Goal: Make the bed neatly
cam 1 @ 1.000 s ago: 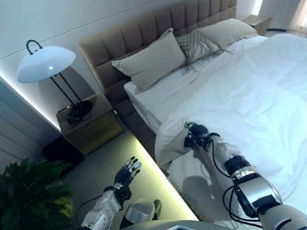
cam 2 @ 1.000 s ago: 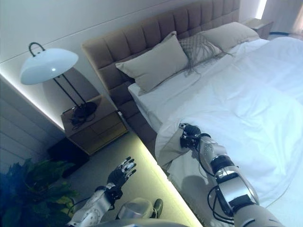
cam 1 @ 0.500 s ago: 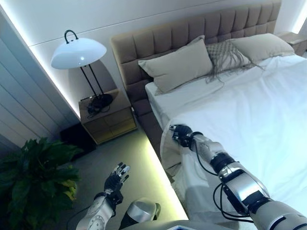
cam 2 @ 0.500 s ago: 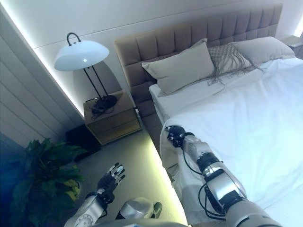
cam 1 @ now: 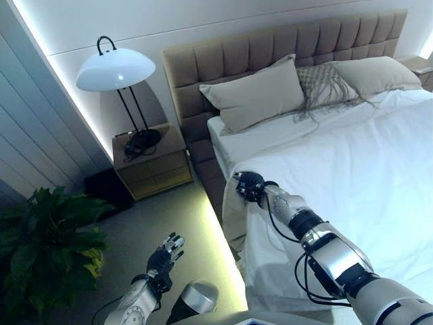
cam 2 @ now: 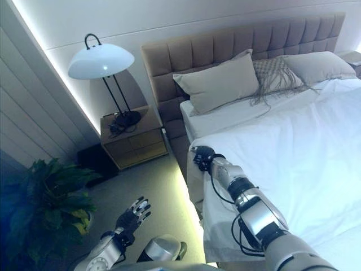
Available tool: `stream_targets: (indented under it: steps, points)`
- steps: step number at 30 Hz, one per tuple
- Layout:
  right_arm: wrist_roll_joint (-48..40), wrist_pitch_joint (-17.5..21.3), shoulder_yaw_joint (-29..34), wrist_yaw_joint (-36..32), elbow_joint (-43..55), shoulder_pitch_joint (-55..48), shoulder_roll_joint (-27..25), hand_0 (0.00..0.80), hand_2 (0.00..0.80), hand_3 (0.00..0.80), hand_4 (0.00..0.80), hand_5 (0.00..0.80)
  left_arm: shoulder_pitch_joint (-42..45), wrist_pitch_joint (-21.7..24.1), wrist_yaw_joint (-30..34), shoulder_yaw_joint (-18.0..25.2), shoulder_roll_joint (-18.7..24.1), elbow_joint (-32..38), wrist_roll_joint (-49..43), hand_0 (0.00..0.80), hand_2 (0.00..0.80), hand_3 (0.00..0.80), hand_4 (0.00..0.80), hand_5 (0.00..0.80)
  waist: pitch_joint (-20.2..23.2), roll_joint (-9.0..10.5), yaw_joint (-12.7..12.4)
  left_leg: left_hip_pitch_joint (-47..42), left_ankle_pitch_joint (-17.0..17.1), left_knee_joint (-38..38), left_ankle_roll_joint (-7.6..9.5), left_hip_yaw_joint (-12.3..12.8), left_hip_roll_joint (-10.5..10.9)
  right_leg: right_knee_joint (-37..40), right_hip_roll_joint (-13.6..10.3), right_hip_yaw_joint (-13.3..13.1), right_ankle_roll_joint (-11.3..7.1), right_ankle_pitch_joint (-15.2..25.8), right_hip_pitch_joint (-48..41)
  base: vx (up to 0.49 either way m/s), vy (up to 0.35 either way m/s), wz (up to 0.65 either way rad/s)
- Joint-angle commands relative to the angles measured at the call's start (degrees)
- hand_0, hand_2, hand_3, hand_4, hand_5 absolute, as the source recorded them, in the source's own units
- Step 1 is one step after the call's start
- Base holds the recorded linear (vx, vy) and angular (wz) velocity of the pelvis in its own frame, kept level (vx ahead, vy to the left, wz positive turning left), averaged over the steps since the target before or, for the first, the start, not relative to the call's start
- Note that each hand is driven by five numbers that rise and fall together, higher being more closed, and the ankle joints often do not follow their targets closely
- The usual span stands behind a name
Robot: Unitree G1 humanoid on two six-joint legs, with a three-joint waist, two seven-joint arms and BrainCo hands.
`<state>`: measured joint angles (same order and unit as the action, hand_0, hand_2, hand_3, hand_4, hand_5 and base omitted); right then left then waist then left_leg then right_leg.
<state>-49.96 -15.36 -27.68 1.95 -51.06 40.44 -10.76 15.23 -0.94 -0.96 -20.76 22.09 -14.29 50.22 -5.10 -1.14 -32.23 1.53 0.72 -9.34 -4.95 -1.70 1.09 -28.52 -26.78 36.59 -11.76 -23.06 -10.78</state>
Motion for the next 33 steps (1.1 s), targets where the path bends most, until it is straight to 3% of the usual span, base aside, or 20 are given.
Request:
stream_targets:
  steps: [1, 7, 11, 15, 16, 26, 30, 33]
  points:
    - [-6.16, 3.01, 0.11, -5.45, 7.04, 12.1, 6.0, 0.0, 0.0, 0.0, 0.0, 0.0, -1.19, 0.71, -0.38, 0.1, 4.19, 8.9, -0.85, 0.0, 0.0, 0.0, 0.0, 0.0, 1.09, 1.73, -1.11, -0.52, 0.69, -1.25, 1.24, -0.08, -1.91, 20.34, -2.82, 2.54, -3.24, 32.76, -7.28, -0.046, -0.029, -0.18]
    - [-6.28, -0.22, -1.35, -7.45, 8.99, 11.43, 6.69, 0.0, 0.0, 0.0, 0.0, 0.0, -1.03, 0.74, -0.89, 0.82, 4.2, 9.29, -0.64, 0.0, 0.0, 0.0, 0.0, 0.0, 1.0, 2.09, -0.86, -1.46, 0.58, -0.6, 1.47, 0.41, -1.97, 20.2, -3.27, 3.03, -3.24, 33.64, -7.38, -0.042, -0.016, -0.07]
    - [-2.18, -7.21, -4.08, -11.67, 9.16, 11.2, 6.37, 0.0, 0.0, 0.0, 0.0, 0.0, -0.7, -0.11, 0.49, 1.41, 4.32, 9.38, -1.33, 0.0, 0.0, 0.0, 0.0, 0.0, 1.22, 2.49, -0.89, -2.12, 0.6, 0.08, 1.62, 0.58, -1.85, 20.62, -3.18, 3.0, -3.24, 34.2, -7.05, -0.02, -0.035, -0.05]
    - [-2.12, -7.23, -4.08, -11.73, 9.15, 11.18, 6.36, 0.0, 0.0, 0.0, 0.0, 0.0, -0.68, -0.11, 0.51, 1.42, 4.29, 9.37, -1.34, 0.0, 0.0, 0.0, 0.0, 0.0, 1.24, 2.46, -0.89, -2.13, 0.6, 0.1, 1.62, 0.6, -1.86, 20.62, -3.17, 2.97, -3.24, 34.2, -7.04, -0.02, -0.043, -0.07]
    - [-5.3, -8.35, -9.43, -17.5, 14.62, 10.17, 7.0, 0.0, 0.0, 0.0, 0.0, 0.0, -0.56, 0.13, 1.93, 2.11, 4.04, 9.05, -3.12, 0.0, 0.0, 0.0, 0.0, 0.0, 0.95, 3.17, -0.79, -2.93, 0.94, 1.41, 1.61, 1.05, -2.23, 22.02, -2.1, 2.42, -3.24, 34.84, -6.75, -0.098, -0.199, -0.17]
    - [-18.17, -6.41, -6.87, -11.6, 22.25, 8.47, 6.03, 0.0, 0.0, 0.0, 0.0, 0.0, -1.11, -0.14, 2.14, 1.8, 4.49, 9.59, -3.5, 0.0, 0.0, 0.0, 0.0, 0.0, 1.29, 3.22, -0.01, -3.43, 0.4, 1.92, 2.28, 1.73, -2.63, 21.81, -2.42, 1.59, -3.24, 35.81, -5.37, -0.038, -0.071, -0.16]
    - [-21.12, -9.5, -4.12, -13.62, 24.61, 6.86, 4.26, 0.0, 0.0, 0.0, 0.0, 0.0, -0.72, -0.38, 3.71, 2.51, 5.23, 9.47, -3.08, 0.0, 0.0, 0.0, 0.0, 0.0, 1.25, 3.19, 0.48, -3.82, -0.24, 2.06, 2.7, 1.52, -2.39, 21.38, -2.8, 0.89, -3.24, 36.46, -4.35, 0.0, -0.049, 0.0]
    - [-17.53, -12.22, -4.23, -12.36, 28.52, 4.96, 2.79, 0.0, 0.0, 0.0, 0.0, 0.0, -0.54, -0.95, 5.29, 3.57, 5.31, 9.44, -3.31, 0.0, 0.0, 0.0, 0.0, 0.0, 1.22, 3.33, 1.01, -3.96, -0.63, 2.28, 3.13, 1.93, -2.25, 21.3, -2.74, -0.36, -3.24, 36.48, -3.41, -0.011, -0.041, 0.01]
